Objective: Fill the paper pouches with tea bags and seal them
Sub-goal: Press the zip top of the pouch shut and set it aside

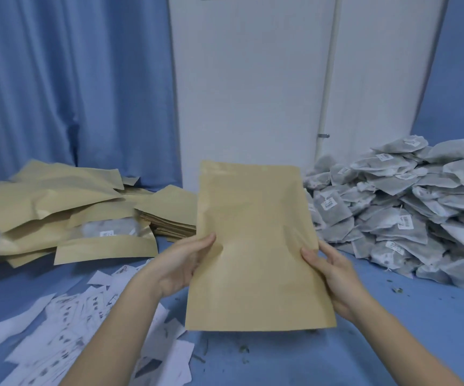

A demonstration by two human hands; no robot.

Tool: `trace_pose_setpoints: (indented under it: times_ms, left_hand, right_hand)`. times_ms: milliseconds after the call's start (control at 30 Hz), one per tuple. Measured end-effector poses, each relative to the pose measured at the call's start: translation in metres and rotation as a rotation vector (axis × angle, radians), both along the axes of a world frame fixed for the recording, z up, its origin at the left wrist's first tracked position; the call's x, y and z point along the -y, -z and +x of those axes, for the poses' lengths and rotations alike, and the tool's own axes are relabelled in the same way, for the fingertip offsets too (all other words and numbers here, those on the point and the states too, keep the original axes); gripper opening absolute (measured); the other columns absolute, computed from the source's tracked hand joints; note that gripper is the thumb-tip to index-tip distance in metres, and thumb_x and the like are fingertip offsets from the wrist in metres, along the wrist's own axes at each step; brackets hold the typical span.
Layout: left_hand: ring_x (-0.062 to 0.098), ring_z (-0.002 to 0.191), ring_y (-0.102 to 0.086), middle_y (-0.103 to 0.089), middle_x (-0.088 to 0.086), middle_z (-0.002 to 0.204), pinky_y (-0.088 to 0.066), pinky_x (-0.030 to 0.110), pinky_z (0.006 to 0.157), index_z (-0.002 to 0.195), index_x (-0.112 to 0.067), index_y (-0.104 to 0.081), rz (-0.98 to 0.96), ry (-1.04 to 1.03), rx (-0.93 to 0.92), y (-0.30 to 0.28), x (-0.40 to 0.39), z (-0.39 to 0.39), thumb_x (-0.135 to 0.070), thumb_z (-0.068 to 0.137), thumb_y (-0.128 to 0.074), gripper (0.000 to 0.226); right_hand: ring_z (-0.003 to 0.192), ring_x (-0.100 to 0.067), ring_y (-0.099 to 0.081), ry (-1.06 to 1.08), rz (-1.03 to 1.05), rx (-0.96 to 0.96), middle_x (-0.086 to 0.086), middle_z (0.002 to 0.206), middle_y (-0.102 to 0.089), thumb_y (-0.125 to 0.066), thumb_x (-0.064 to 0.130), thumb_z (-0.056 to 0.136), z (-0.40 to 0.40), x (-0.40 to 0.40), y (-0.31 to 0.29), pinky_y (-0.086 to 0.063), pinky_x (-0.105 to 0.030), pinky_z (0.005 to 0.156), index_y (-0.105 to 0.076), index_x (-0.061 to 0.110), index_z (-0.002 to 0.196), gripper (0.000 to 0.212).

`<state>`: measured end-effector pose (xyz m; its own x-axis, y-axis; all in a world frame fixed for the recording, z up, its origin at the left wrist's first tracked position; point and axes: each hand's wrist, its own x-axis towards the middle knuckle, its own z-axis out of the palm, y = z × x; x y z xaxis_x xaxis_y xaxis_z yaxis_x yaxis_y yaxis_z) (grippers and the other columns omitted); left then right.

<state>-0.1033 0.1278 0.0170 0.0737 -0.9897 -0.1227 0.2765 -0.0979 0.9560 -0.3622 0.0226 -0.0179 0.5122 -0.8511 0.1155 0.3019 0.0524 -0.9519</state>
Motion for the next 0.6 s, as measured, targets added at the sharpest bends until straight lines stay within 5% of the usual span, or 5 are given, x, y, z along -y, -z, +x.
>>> trace_pose_setpoints:
  times_ms: [100,267,367,433,600]
  left_hand:
    - [0.021,0.087,-0.071,-0.072,0.009,0.102,-0.058,0.031,0.067,0.098,-0.011,-0.076,-0.097,-0.061,-0.31,0.002,-0.015,0.031,-0.041,0.084,-0.055,0.04]
    - [0.038,0.108,-0.06,-0.061,0.021,0.117,-0.046,0.05,0.091,0.116,-0.004,-0.058,-0.496,-0.428,-0.925,0.001,-0.016,0.087,-0.056,0.092,-0.039,0.061]
    - [0.025,0.09,-0.06,-0.06,0.011,0.102,-0.051,0.038,0.073,0.112,-0.01,-0.054,-0.405,-0.544,-0.813,-0.001,-0.011,0.113,-0.055,0.095,-0.035,0.051]
    - [0.021,0.082,-0.062,-0.061,0.007,0.094,-0.054,0.03,0.063,0.105,-0.01,-0.056,-0.353,-0.568,-0.748,-0.001,-0.01,0.128,-0.048,0.096,-0.04,0.042]
    - [0.028,0.091,-0.061,-0.058,0.014,0.107,-0.05,0.041,0.08,0.099,-0.007,-0.054,-0.21,-0.612,-0.634,0.008,0.008,0.143,-0.032,0.097,-0.048,0.027]
  right_hand:
    - [0.079,-0.024,-0.07,-0.014,0.087,0.069,-0.013,0.099,-0.071,-0.066,0.018,0.08,0.05,0.002,-0.006,-0.057,-0.035,0.061,-0.066,0.013,0.106,0.026]
    - [0.062,-0.011,-0.061,-0.213,0.003,0.121,-0.015,0.087,-0.057,-0.04,0.007,0.099,0.264,-0.018,-0.096,-0.052,-0.018,0.051,-0.05,0.002,0.086,0.017]
    - [0.057,-0.016,-0.049,-0.312,-0.021,-0.062,-0.009,0.077,-0.042,-0.035,0.015,0.1,0.361,-0.042,-0.132,-0.042,-0.015,0.036,-0.045,0.01,0.084,0.02]
    - [0.068,-0.021,-0.056,-0.281,0.026,-0.153,-0.011,0.084,-0.049,-0.04,0.015,0.097,0.39,-0.051,-0.131,-0.053,-0.021,0.052,-0.049,0.008,0.107,0.015]
    - [0.089,-0.034,-0.063,-0.084,-0.136,-0.398,-0.012,0.075,-0.055,-0.046,0.01,0.086,0.377,-0.006,-0.059,-0.051,-0.042,0.084,-0.05,0.012,0.075,0.012]
